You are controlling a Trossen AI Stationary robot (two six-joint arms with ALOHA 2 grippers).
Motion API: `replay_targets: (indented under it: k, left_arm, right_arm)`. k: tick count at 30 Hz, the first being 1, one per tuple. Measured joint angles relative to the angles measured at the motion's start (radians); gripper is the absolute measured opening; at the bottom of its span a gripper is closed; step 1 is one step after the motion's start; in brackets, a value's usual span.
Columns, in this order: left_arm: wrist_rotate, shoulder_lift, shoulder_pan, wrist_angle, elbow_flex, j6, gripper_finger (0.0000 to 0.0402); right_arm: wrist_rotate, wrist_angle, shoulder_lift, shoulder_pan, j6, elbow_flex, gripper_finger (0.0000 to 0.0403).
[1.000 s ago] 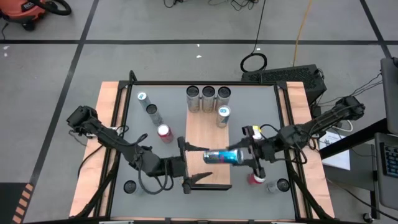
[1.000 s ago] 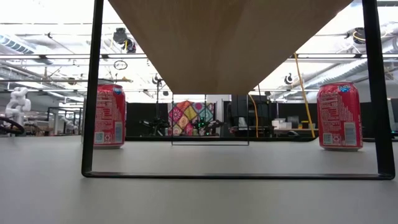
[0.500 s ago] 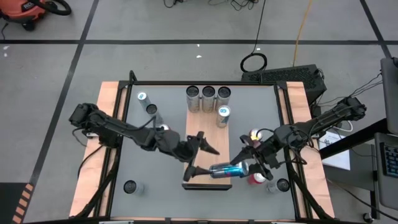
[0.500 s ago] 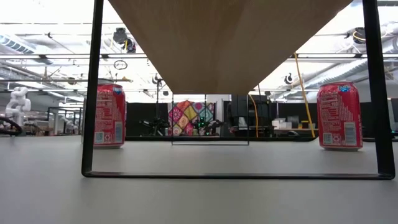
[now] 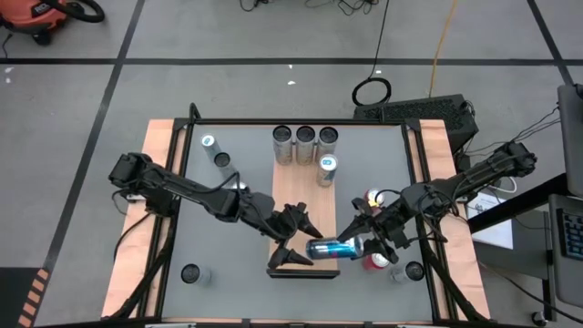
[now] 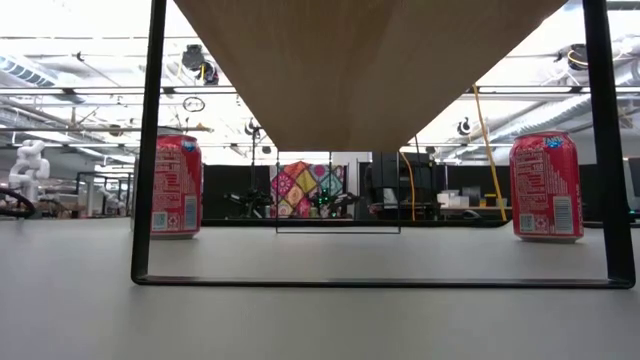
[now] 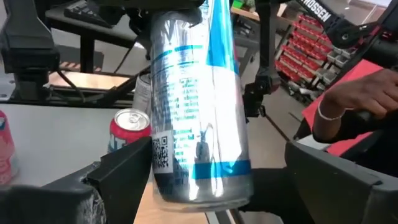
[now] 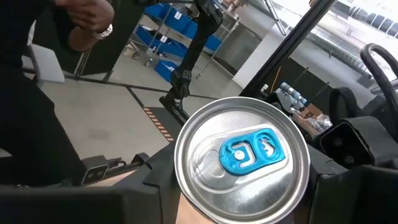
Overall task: Place canned beverage on shelf
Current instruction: Put the right blue soda can on the shelf aligned with the other blue soda can
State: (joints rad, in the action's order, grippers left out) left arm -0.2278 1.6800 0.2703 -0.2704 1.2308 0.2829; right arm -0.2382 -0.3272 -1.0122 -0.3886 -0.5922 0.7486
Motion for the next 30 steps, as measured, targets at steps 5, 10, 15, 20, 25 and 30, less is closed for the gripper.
replay_targets:
  k: [5, 10, 15, 20, 25, 30]
  left_arm:
    - [0.084, 0.012, 0.003, -0.003, -0.001, -0.006, 0.0365]
    - [0.168, 0.015, 0.004, -0.011, 0.000, -0.010, 0.0356]
    - [0.170, 0.015, 0.005, -0.002, 0.000, -0.010, 0.0313]
    - [0.175, 0.015, 0.004, 0.012, 0.000, -0.020, 0.0259]
    - [0.171, 0.015, 0.005, 0.015, 0.000, -0.034, 0.0227]
    - [0.166, 0.016, 0.005, 0.023, 0.000, -0.031, 0.0229]
  right_arm:
    - [0.034, -0.006, 0.000, 0.020, 0.018, 0.000, 0.0167]
    - [0.055, -0.004, -0.004, 0.037, 0.029, 0.000, 0.0167]
    - [0.054, -0.001, -0.005, 0.037, 0.031, 0.000, 0.0167]
    - [0.054, 0.009, -0.005, 0.036, 0.032, 0.000, 0.0167]
    - [0.055, 0.020, -0.005, 0.033, 0.053, 0.000, 0.0188]
    - [0.145, 0.035, -0.005, 0.018, 0.136, 0.000, 0.0237]
